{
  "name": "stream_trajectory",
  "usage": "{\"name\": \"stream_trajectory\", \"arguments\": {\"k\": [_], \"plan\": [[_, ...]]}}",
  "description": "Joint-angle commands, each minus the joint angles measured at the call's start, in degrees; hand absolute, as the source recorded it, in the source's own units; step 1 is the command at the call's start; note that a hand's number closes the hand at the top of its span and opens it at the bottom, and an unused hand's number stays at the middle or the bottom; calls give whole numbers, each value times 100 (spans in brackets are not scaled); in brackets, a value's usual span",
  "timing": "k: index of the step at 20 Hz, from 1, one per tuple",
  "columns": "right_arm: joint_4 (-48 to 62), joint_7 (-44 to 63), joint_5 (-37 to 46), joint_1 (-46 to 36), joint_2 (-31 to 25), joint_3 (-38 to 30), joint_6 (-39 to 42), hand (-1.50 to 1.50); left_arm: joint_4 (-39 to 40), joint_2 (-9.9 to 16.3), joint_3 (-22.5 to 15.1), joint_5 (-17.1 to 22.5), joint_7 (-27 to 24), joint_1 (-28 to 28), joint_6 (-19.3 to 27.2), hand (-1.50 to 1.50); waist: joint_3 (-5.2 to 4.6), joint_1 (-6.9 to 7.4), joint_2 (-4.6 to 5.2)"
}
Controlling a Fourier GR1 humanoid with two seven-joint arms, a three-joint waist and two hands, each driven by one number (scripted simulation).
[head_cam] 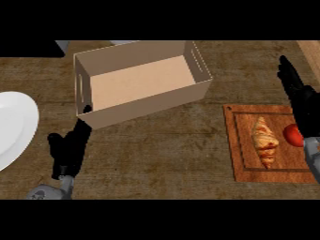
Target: Pick the croissant from the cutting board and place it in the cardboard box
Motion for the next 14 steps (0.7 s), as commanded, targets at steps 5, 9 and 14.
{"name": "stream_trajectory", "arguments": {"k": [5,9,14], "plan": [[209,-289,-544,259,-387,186,1524,-150,197,1561,734,-940,-113,-71,346,0,189,133,-116],[94,-977,2057,312,-2228,1476,1997,-150,224,1627,563,-1035,-80,17,261,0,152,256,-121],[1270,-3585,206,1224,-1670,252,2329,-150,544,1850,916,-948,11,-142,113,0,190,-20,-119]]}}
